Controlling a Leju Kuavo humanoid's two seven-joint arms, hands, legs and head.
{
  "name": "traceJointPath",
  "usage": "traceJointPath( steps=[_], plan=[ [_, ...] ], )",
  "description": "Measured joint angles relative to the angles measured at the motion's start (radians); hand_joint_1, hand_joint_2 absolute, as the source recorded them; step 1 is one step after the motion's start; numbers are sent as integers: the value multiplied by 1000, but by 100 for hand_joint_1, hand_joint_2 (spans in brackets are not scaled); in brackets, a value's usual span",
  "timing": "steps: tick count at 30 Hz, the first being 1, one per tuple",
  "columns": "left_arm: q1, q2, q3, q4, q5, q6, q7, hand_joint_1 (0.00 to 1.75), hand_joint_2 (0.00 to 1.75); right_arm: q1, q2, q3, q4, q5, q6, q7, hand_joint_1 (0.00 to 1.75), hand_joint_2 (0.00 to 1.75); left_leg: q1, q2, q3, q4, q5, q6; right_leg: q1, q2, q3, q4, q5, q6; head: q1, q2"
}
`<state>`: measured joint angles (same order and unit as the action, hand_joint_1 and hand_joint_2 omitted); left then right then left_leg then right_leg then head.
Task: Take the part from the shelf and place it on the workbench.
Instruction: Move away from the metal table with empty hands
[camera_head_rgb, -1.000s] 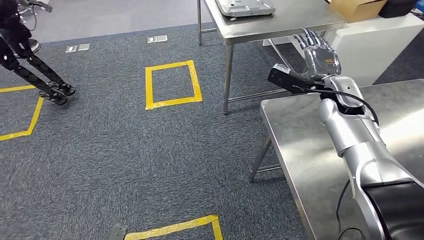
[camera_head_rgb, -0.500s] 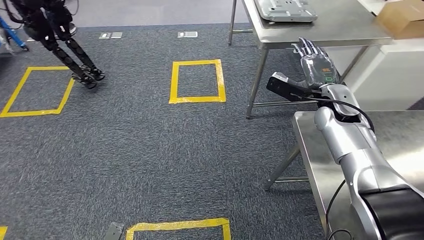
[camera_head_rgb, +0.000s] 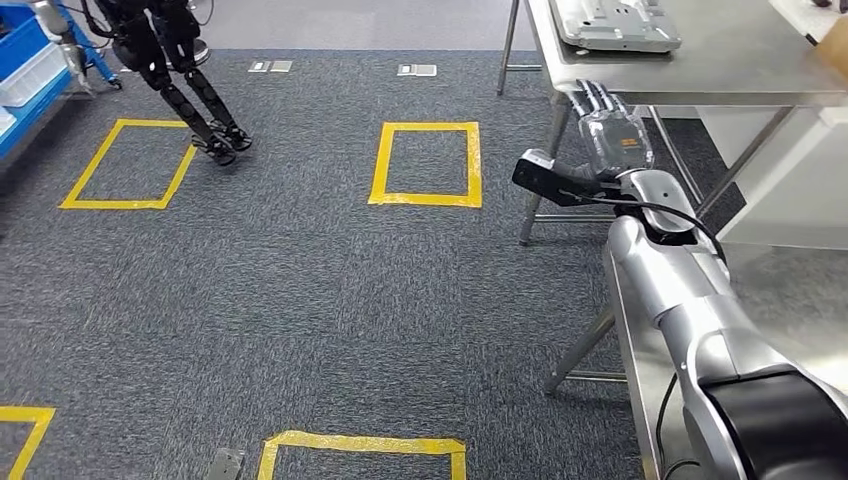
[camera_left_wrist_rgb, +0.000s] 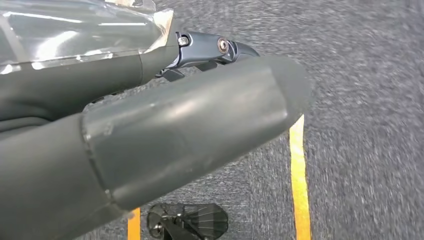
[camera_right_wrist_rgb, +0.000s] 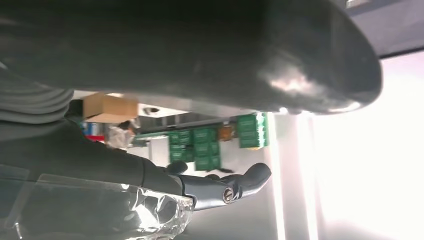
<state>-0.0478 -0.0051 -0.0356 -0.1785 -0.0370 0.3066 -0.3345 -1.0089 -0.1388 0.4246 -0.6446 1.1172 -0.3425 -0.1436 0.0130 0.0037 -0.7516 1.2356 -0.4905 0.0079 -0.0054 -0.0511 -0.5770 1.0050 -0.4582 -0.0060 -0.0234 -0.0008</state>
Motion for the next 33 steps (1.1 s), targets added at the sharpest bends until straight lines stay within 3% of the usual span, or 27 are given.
traceJointPath(
  steps=[2, 4, 6, 7, 9, 11, 13, 14, 15, 17, 19, 22, 24, 26, 28, 29, 30, 33],
  plan=[
    [-1, 1, 7, 0, 5, 3, 2, 0, 0, -1, 10, 2, 8, 6, 0, 0, 0, 0, -6, 35, 76, -137, 52, 11, 7, -16, 2, 1, -4, 1, 0, 0],
    [-1, 2, 12, 0, 7, 6, 4, 0, 0, -2, 18, 3, 16, 12, 0, -1, 0, 0, -15, 54, 113, -208, 67, 20, 15, -32, 3, 1, -8, 7, 2, 0],
    [1, 2, 17, 0, 10, 6, 4, 0, 0, -2, 29, 5, 27, 19, 0, 1, 0, 0, -18, 36, 113, -216, 69, 27, 20, -50, 5, 1, -12, 14, 4, 0],
    [2, 1, 19, 0, 11, 6, 4, 0, 0, -2, 35, 6, 32, 21, 0, 3, 0, 0, -17, 27, 116, -221, 72, 32, 19, -48, 2, 6, -18, 18, 4, 0],
    [1, -1, 24, 0, 13, 5, 3, 0, 0, -2, 42, 8, 41, 24, -2, 7, 0, 0, -11, 9, 122, -232, 80, 43, 16, -11, -24, 64, -48, 21, 5, 0],
    [-1, -2, 27, 0, 15, 3, 2, 0, 0, 2, 45, 11, 53, 26, -2, 10, 0, 0, -7, -13, 123, -235, 83, 49, 7, 34, -88, 197, -100, 19, 8, 0],
    [0, -3, 30, 0, 15, 1, 1, 0, 0, 11, 45, 14, 64, 28, -3, 11, 0, 0, -7, -40, 123, -235, 83, 49, 3, 45, -142, 299, -129, 25, 9, 0],
    [1, -4, 31, 0, 15, 0, 1, 0, 0, 14, 45, 15, 68, 29, -3, 11, 0, 0, -6, -54, 123, -234, 83, 49, 0, 46, -144, 295, -120, 33, 10, 0],
    [2, -4, 31, 0, 15, 0, 1, 0, 0, 16, 46, 16, 70, 29, -3, 12, 0, 0, -5, -67, 123, -232, 83, 48, -4, 50, -125, 250, -96, 44, 9, 0],
    [2, -5, 31, 0, 15, 0, 1, 0, 0, 15, 47, 19, 74, 30, -4, 13, 0, 0, -4, -92, 121, -226, 80, 41, -14, 76, -56, 105, -37, 61, 9, 0],
    [4, -5, 32, 0, 15, 0, 1, 0, 0, 15, 49, 21, 77, 30, -4, 13, 0, 0, -5, -112, 114, -220, 79, 28, -17, 97, -16, 23, -9, 57, 8, 0],
    [12, -4, 32, 0, 15, 0, 1, 0, 0, 14, 59, 24, 80, 30, -5, 14, 0, 0, -2, -126, 105, -221, 82, 11, -15, 79, -11, 12, -3, 33, 8, 0],
    [15, -5, 32, 0, 16, 0, 1, 0, 0, 12, 65, 25, 80, 30, -5, 14, 0, 0, -2, -86, 85, -179, 53, 2, -18, 63, -8, 7, 1, 17, 3, 0],
    [13, -5, 32, 0, 16, 0, 1, 0, 0, 10, 68, 26, 82, 31, -6, 14, 0, 0, -2, -30, 29, -60, -9, -4, -13, 45, -6, 6, -1, 5, -2, 0],
    [13, -6, 33, 0, 17, 1, 1, 0, 0, 11, 69, 26, 87, 34, -6, 17, 0, 0, 0, -10, -25, 49, -47, -8, -6, 24, -5, 6, -3, 1, -1, 0],
    [13, -6, 34, 0, 18, 1, 1, 0, 0, 11, 69, 27, 90, 36, -7, 20, 0, 0, 1, -7, -30, 57, -41, -8, -4, 14, -5, 6, -4, -1, -2, 0],
    [14, -6, 35, 0, 19, 2, 2, 0, 0, 11, 69, 27, 94, 38, -8, 23, 0, 0, 0, -4, -13, 24, -17, -7, -3, 4, -3, 6, -6, -2, -2, 0],
    [13, -5, 38, 0, 20, 2, 9, 0, 0, 10, 69, 27, 106, 46, -17, 35, 0, 0, -8, 39, 92, -168, 59, 8, 6, -22, 2, 6, -12, 1, -1, 0]
  ],
)
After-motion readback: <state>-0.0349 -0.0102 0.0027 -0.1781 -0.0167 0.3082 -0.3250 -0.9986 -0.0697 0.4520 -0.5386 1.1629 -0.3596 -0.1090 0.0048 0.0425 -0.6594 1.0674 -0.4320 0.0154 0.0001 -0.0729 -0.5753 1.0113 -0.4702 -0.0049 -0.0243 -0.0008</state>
